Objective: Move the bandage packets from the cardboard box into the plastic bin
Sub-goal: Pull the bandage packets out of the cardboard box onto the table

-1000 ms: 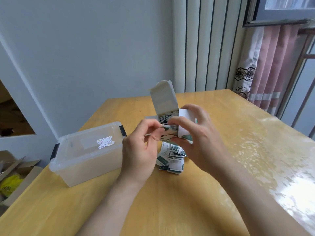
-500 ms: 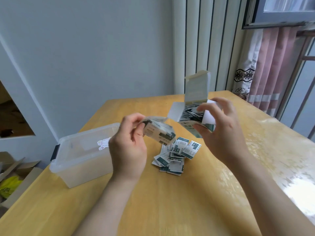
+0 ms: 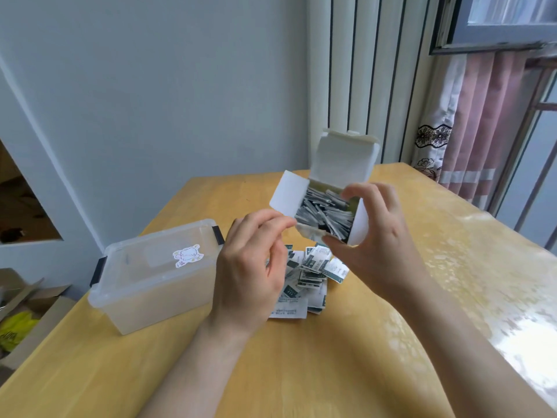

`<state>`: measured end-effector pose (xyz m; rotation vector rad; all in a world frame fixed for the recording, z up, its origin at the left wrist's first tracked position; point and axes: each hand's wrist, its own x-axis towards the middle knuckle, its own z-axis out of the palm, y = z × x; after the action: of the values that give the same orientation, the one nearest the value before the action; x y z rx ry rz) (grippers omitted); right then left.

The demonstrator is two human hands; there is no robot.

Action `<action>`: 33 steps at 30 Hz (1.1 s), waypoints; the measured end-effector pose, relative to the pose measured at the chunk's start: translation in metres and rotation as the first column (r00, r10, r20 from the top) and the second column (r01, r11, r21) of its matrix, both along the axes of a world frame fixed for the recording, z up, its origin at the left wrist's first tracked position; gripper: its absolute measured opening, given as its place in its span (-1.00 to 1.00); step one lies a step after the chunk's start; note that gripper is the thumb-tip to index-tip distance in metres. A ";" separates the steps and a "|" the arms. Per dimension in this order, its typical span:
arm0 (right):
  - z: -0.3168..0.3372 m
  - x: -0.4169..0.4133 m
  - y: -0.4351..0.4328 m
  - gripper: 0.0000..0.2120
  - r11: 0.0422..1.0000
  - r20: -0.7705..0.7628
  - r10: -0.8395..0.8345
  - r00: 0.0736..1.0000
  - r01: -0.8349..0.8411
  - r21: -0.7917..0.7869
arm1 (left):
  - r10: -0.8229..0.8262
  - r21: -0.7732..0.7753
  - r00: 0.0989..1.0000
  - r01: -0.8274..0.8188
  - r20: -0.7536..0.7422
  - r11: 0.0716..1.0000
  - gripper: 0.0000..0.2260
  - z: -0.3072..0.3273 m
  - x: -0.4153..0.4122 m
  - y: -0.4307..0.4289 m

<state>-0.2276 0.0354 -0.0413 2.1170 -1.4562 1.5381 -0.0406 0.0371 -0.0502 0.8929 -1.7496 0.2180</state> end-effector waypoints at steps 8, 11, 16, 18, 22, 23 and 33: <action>0.006 0.017 0.012 -0.36 0.999 -0.225 0.024 0.974 -0.019 0.027 | 0.011 0.029 0.976 -0.018 0.217 0.999 -0.80 0.002 0.000 0.002; 0.012 0.018 0.017 -0.41 0.999 -0.326 0.012 0.945 0.001 0.038 | 0.029 -0.013 0.945 -0.027 0.327 1.000 -0.66 0.004 0.001 0.005; 0.022 0.014 0.024 -0.43 0.999 -0.383 0.027 0.923 -0.007 0.054 | 0.073 -0.079 0.957 -0.053 0.280 0.995 -0.88 0.010 -0.001 0.010; 0.021 0.013 0.024 -0.42 0.996 -0.358 0.064 0.932 -0.038 0.079 | 0.025 -0.061 0.973 -0.012 0.230 0.998 -0.94 0.009 -0.001 0.007; 0.020 0.011 0.021 -0.41 0.987 -0.311 0.133 0.941 -0.098 0.125 | -0.063 0.010 0.977 0.062 0.205 0.998 -0.96 0.006 0.001 0.003; 0.020 0.010 0.021 -0.42 0.986 -0.294 0.140 0.946 -0.106 0.129 | -0.070 0.014 0.973 0.069 0.220 0.998 -0.95 0.006 0.001 0.003; 0.013 0.003 0.014 -0.65 0.992 -0.201 0.053 0.978 -0.029 0.122 | -0.280 0.245 0.932 0.333 -0.228 0.910 -0.89 0.009 0.002 0.011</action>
<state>-0.2244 0.0498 -0.0286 2.3067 -1.4731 1.2311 -0.0388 0.0479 -0.0410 0.7923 -1.7387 -0.3228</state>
